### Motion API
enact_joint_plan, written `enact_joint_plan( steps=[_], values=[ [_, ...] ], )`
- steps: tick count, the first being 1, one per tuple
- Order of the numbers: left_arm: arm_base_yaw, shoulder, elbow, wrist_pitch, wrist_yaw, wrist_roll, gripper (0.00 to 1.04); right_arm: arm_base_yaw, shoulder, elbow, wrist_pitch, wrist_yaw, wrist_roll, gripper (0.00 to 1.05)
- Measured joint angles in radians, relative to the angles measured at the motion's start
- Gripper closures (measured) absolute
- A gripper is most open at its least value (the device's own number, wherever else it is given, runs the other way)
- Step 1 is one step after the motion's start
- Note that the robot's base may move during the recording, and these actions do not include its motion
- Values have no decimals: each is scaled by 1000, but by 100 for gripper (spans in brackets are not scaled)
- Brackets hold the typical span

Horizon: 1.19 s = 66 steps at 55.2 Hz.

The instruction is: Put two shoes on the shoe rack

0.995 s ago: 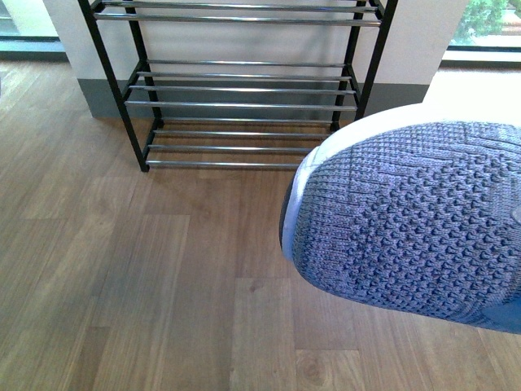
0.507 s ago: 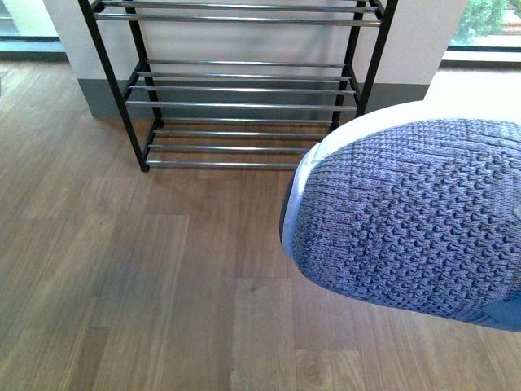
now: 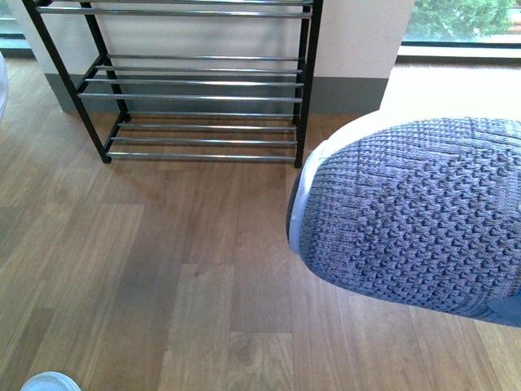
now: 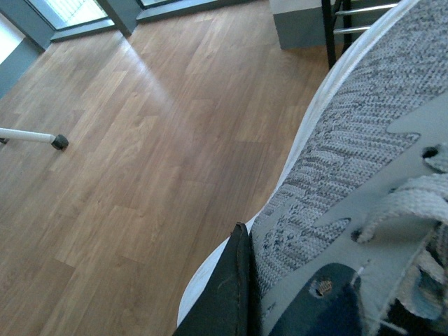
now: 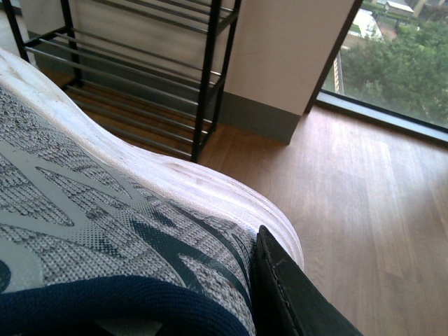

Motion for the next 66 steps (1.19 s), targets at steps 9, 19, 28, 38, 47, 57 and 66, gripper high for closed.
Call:
enact_joint_plan(
  steps=[9, 19, 28, 38, 47, 57, 66],
  values=[
    [-1, -3, 0, 0, -1, 0, 103, 0, 0, 0, 0, 0, 0, 98],
    [0, -3, -1, 0, -7, 0, 103, 0, 0, 0, 0, -5, 0, 98],
    [0, -3, -1, 0, -13, 0, 103, 0, 0, 0, 0, -12, 2, 98],
    [3, -4, -1, 0, -23, 0, 103, 2, 0, 0, 0, -20, 2, 98],
    [-5, -1, -1, 0, 19, 0, 103, -1, 0, 0, 0, 14, 2, 98],
    [-1, -3, -1, 0, -11, 0, 103, -1, 0, 0, 0, -8, 2, 98],
    [-1, -3, -1, 0, -9, 0, 103, -1, 0, 0, 0, -9, 2, 98]
  ],
)
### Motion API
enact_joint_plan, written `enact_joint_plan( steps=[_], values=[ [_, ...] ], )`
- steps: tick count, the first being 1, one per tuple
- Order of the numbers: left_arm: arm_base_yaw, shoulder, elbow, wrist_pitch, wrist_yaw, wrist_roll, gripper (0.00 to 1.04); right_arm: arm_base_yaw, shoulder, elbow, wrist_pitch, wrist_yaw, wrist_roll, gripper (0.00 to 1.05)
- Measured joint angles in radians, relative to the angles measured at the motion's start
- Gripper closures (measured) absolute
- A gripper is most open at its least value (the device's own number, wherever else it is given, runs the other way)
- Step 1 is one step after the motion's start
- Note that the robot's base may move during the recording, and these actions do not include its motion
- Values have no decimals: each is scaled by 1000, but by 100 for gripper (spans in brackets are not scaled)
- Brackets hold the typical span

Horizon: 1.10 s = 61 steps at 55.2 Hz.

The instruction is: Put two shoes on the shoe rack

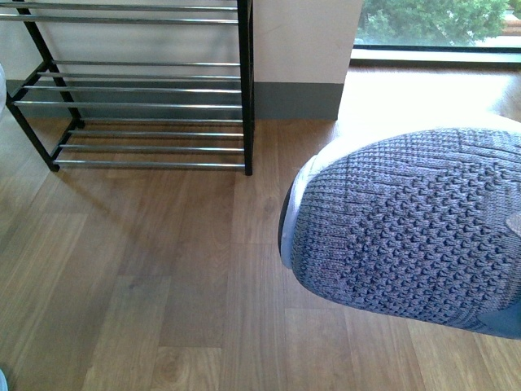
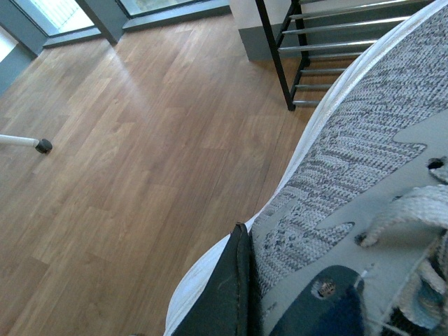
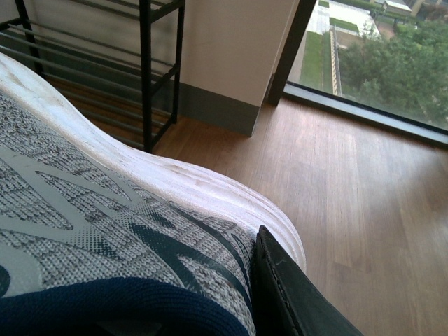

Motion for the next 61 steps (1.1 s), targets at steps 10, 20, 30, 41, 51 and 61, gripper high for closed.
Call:
enact_joint_plan(
  steps=[10, 20, 30, 41, 51, 61],
  values=[
    [0, 0, 0, 0, 0, 0, 103, 0, 0, 0, 0, 0, 0, 98],
    [0, 0, 0, 0, 0, 0, 103, 0, 0, 0, 0, 0, 0, 98],
    [0, 0, 0, 0, 2, 0, 103, 0, 0, 0, 0, 0, 0, 98],
    [0, 0, 0, 0, 0, 0, 103, 0, 0, 0, 0, 0, 0, 98],
    [0, 1, 0, 0, 5, 0, 103, 0, 1, 0, 0, 6, 0, 98],
    [0, 2, 0, 0, 10, 0, 103, 0, 1, 0, 0, 11, 0, 98]
  ],
)
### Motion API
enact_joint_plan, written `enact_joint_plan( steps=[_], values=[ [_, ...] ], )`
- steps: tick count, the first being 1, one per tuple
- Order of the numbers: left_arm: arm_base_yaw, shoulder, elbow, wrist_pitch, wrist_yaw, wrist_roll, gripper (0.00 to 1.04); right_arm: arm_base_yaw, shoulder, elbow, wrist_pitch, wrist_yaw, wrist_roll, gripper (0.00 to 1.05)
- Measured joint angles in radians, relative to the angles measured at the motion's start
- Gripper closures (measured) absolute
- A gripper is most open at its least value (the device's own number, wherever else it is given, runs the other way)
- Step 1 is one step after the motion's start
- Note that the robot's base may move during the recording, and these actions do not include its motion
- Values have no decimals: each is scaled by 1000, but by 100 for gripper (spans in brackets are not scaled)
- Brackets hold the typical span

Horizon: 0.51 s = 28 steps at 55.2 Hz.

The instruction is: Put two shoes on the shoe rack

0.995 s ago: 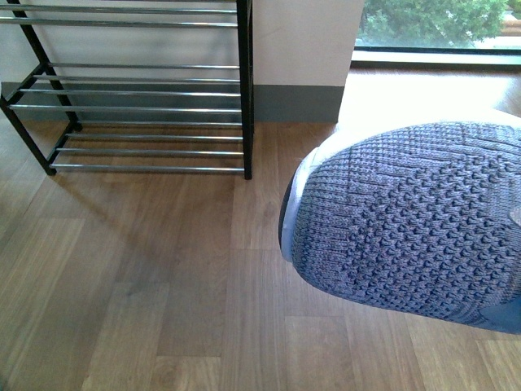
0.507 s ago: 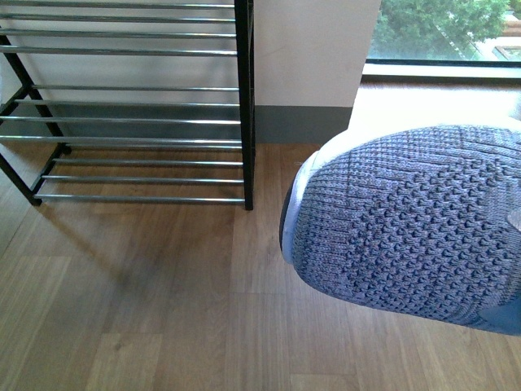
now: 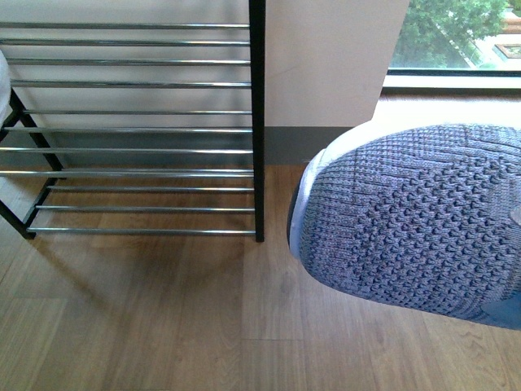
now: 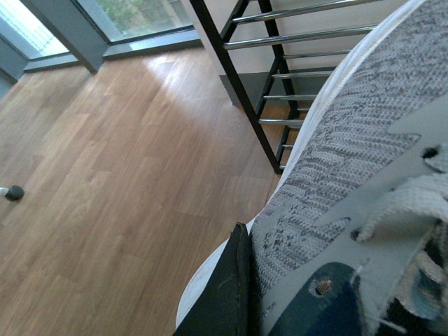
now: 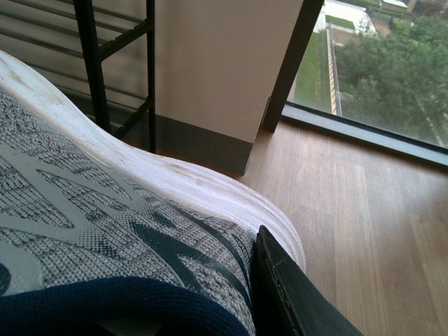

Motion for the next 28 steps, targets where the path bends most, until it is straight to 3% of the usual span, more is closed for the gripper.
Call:
enact_joint_plan(
  steps=[28],
  values=[
    [1, 0, 0, 0, -8, 0, 103, 1, 0, 0, 0, -8, 0, 98]
  ],
)
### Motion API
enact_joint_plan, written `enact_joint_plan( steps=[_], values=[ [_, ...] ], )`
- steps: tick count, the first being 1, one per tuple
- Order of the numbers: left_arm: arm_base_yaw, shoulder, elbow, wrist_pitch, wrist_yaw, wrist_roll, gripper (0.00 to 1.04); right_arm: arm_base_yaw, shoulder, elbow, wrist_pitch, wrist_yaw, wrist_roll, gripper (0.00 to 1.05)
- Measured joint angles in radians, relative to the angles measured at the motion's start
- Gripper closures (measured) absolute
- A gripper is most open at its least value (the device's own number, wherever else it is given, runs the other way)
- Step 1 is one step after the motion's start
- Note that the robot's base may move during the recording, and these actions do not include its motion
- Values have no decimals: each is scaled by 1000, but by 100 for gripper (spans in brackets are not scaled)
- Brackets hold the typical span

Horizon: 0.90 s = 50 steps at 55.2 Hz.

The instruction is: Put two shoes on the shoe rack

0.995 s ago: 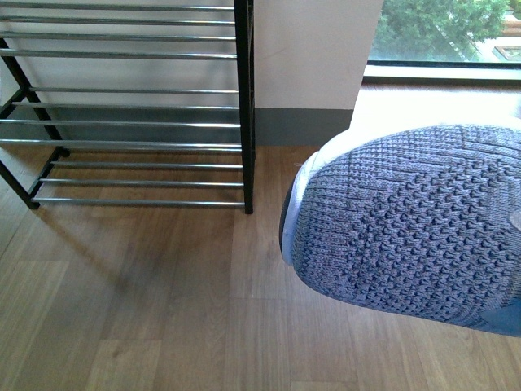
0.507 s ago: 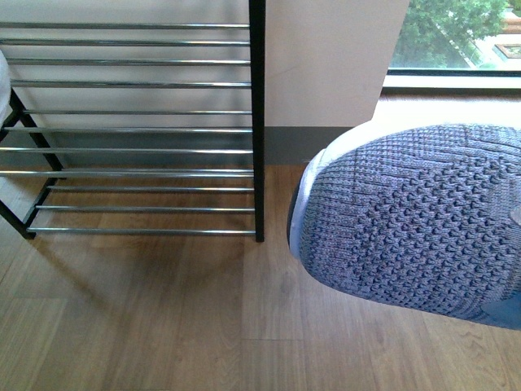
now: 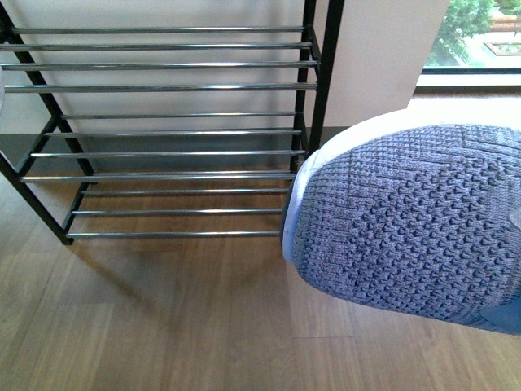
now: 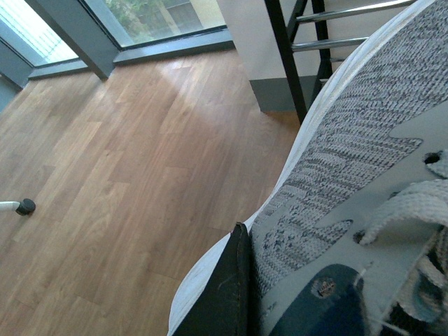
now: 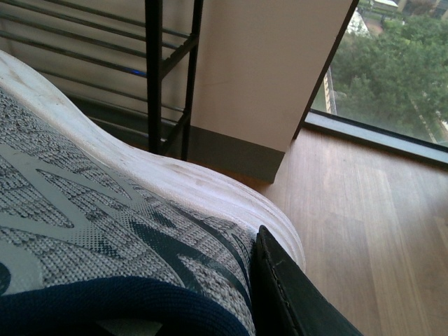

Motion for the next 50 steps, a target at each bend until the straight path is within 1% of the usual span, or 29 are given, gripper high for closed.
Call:
enact_joint_plan(
  steps=[10, 20, 28, 37, 50],
  values=[
    [-1, 0, 0, 0, 3, 0, 103, 0, 0, 0, 0, 4, 0, 98],
    [6, 0, 0, 0, -27, 0, 103, 5, -1, 0, 0, -28, 0, 98],
    [-3, 0, 0, 0, 16, -1, 103, 2, -1, -1, 1, 13, -1, 98],
    [-1, 0, 0, 0, -7, -2, 103, 2, -1, -1, 1, 0, 0, 98],
    [-1, 0, 0, 0, 0, -2, 103, 2, -1, -1, 1, 1, 1, 98]
  ],
)
